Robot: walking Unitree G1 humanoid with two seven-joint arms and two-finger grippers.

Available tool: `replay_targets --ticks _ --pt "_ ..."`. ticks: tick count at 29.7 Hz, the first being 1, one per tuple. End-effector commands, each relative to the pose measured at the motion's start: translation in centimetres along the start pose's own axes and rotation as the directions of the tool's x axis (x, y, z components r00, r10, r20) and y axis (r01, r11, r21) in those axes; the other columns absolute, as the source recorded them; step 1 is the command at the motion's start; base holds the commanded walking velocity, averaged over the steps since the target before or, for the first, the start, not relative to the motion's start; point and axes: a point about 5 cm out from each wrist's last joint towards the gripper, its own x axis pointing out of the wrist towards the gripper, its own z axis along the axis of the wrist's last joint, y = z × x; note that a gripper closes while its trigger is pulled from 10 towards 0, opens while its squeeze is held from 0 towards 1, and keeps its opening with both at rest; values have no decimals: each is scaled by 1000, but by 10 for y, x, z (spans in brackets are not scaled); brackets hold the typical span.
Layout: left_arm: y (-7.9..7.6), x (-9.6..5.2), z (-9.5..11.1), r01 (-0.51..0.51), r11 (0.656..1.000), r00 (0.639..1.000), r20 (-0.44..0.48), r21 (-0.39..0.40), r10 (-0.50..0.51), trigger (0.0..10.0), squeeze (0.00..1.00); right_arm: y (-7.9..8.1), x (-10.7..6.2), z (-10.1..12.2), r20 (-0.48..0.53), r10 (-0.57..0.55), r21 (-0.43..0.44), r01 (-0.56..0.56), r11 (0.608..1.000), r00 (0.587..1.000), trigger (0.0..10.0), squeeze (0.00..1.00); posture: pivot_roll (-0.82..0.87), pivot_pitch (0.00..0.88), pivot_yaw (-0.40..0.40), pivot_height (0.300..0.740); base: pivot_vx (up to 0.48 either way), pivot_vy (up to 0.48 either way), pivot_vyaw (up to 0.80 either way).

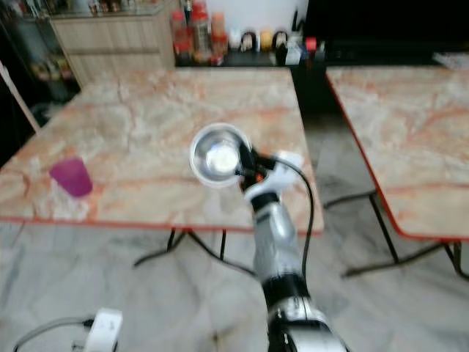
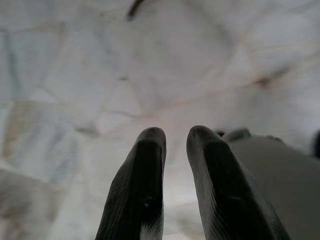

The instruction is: Setting the table

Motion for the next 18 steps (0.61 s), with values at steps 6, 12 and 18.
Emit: replay_targets --ticks 6,12,18 --pt "10 -1 -7 -18 1000 999 -29 24 19 10000 0 23 11 -1 5 42 32 -42 999 999 10000 0 35 0 14 740 0 -337 94" --pt "10 -1 -7 -20 1000 999 -27 16 20 10000 0 19 7 -4 4 21 32 -21 999 1000 10000 0 42 0 14 740 0 -336 0" --pt "11 -2 -11 -25 1000 999 -36 14 25 10000 0 19 7 -3 0 15 27 -15 1000 1000 10000 0 41 0 16 740 0 -335 0"
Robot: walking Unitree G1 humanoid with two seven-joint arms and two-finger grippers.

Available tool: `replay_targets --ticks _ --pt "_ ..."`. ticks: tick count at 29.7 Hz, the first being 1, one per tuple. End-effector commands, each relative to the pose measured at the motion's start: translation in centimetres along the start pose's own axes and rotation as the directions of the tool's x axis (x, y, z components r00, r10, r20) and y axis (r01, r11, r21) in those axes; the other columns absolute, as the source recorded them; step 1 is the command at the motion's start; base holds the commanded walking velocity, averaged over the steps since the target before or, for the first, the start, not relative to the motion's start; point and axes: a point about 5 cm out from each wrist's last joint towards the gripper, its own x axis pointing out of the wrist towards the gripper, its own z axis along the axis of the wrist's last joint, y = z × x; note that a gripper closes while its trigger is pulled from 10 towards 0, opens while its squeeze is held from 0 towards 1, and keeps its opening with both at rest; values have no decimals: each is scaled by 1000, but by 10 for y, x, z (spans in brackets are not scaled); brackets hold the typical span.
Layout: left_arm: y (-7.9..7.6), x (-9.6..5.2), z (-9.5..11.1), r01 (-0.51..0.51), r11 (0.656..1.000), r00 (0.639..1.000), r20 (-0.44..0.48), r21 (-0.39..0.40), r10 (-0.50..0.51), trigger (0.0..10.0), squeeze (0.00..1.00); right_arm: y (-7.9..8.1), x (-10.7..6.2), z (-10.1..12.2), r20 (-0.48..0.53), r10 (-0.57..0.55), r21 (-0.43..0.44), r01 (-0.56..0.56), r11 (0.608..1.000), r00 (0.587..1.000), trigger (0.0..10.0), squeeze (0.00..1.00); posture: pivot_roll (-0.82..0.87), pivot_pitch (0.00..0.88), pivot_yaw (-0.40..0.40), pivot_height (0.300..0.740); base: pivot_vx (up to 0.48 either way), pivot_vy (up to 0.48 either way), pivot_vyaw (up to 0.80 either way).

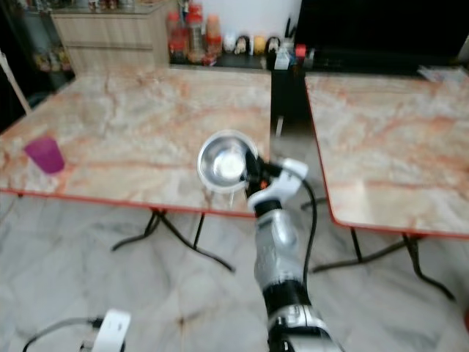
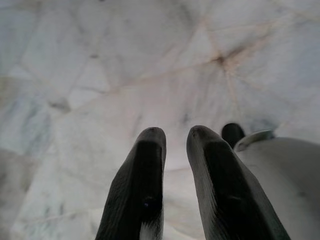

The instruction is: Setting the table

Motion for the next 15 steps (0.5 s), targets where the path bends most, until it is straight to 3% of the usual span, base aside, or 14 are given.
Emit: replay_targets --ticks 1,15 --pt "-4 -1 -3 7 1000 1000 -14 -4 -8 10000 0 12 4 -2 17 10 38 -11 999 1000 10000 0 41 0 20 740 0 -330 0" --pt "-2 -1 -2 -6 1000 1000 -14 -25 6 10000 0 4 4 2 22 -33 21 32 999 999 10000 0 52 0 19 740 0 -328 0"
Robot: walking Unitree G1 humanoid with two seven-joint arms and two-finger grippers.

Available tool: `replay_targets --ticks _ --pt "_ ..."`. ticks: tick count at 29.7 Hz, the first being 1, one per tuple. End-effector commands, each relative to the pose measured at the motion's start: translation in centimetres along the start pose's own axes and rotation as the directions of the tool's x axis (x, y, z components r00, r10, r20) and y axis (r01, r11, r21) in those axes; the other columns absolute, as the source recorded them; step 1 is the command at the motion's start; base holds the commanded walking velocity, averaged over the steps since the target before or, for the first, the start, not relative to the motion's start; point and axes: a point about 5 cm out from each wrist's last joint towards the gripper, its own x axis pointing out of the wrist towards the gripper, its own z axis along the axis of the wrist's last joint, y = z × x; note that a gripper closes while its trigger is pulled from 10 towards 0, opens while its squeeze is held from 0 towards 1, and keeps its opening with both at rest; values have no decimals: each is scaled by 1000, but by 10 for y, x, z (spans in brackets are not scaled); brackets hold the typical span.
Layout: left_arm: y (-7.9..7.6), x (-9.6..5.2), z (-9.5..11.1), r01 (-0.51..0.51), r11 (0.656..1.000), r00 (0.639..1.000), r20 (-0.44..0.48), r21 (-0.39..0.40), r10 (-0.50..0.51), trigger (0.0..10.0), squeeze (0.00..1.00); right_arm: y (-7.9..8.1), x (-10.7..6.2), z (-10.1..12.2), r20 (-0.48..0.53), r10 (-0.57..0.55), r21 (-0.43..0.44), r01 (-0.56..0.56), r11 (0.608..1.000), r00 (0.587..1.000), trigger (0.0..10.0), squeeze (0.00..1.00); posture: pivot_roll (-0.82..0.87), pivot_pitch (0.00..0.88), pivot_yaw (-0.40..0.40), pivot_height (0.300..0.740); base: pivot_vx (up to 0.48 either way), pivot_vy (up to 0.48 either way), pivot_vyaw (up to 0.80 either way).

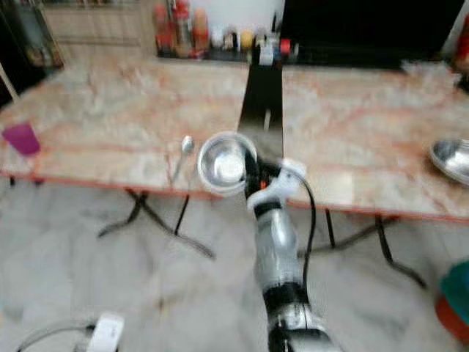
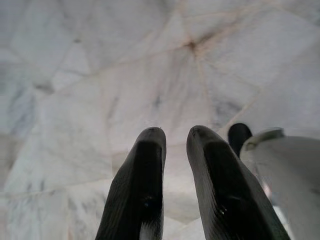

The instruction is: Setting the table

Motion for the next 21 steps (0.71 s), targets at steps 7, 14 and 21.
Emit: replay_targets --ticks 7,14,21 --pt "-9 -1 0 16 1000 1000 -10 -18 -16 10000 0 2 6 9 39 -15 7 15 1000 999 10000 0 40 0 21 740 0 -324 0" --pt "-10 0 2 20 1000 1000 -6 -22 -20 10000 0 -2 5 10 44 -34 10 34 999 998 10000 0 35 10 26 740 0 -323 0" --pt "-11 0 1 23 1000 1000 -7 -21 -23 10000 0 -5 4 10 48 -49 15 48 999 998 10000 0 34 9 29 740 0 -322 0"
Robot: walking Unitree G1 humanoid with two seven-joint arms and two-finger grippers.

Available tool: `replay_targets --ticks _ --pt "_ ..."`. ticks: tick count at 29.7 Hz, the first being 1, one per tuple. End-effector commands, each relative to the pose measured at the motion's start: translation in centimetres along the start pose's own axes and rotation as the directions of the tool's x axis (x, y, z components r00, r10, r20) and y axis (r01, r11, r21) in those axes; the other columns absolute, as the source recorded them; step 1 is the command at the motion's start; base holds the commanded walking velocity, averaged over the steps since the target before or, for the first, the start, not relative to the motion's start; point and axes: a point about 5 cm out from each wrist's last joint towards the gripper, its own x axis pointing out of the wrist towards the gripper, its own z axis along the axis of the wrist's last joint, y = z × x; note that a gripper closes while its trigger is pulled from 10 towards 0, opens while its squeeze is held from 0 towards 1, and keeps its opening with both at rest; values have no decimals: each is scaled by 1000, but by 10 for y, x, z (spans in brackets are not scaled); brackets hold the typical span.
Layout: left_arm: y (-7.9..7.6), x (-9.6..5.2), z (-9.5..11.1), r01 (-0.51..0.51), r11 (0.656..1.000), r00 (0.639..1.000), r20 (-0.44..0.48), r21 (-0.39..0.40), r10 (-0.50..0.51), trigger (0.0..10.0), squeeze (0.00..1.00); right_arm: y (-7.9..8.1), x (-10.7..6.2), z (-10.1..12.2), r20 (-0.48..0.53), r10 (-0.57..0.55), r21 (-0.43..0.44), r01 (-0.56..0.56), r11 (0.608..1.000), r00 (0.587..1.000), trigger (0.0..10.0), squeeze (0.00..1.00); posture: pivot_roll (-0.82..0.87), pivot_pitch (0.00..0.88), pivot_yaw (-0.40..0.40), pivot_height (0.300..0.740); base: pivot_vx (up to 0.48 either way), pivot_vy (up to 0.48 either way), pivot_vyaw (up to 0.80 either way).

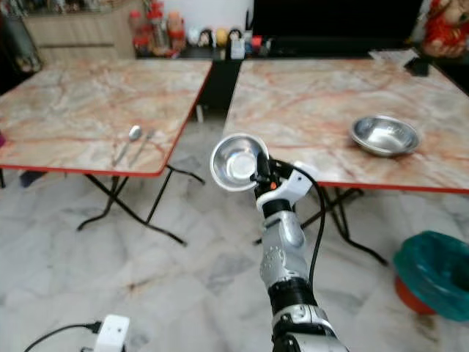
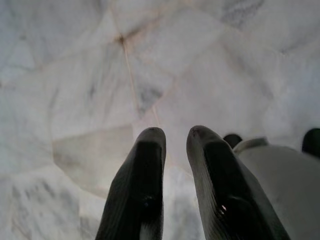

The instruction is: Setting the table

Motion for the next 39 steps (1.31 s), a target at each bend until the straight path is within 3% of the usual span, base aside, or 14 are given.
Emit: replay_targets --ticks 1,14,22,39 --pt "8 -1 -6 -19 1000 1000 -25 8 20 10000 0 9 5 2 10 19 13 -19 1000 1000 10000 0 35 8 28 740 0 -319 0" --pt "3 -1 -7 9 998 999 -31 -56 -10 10000 0 5 6 2 2 -1 23 1 1000 1000 10000 0 43 5 21 740 0 -47 0" --pt "3 -1 -5 7 999 1000 -28 -41 -8 10000 0 4 8 1 -14 -16 57 16 998 1000 10000 0 40 0 20 740 370 0 -385" --pt "4 0 -3 8 999 1000 -22 -40 -9 10000 0 7 9 3 12 -11 55 10 998 1000 10000 0 39 0 20 740 399 0 0"
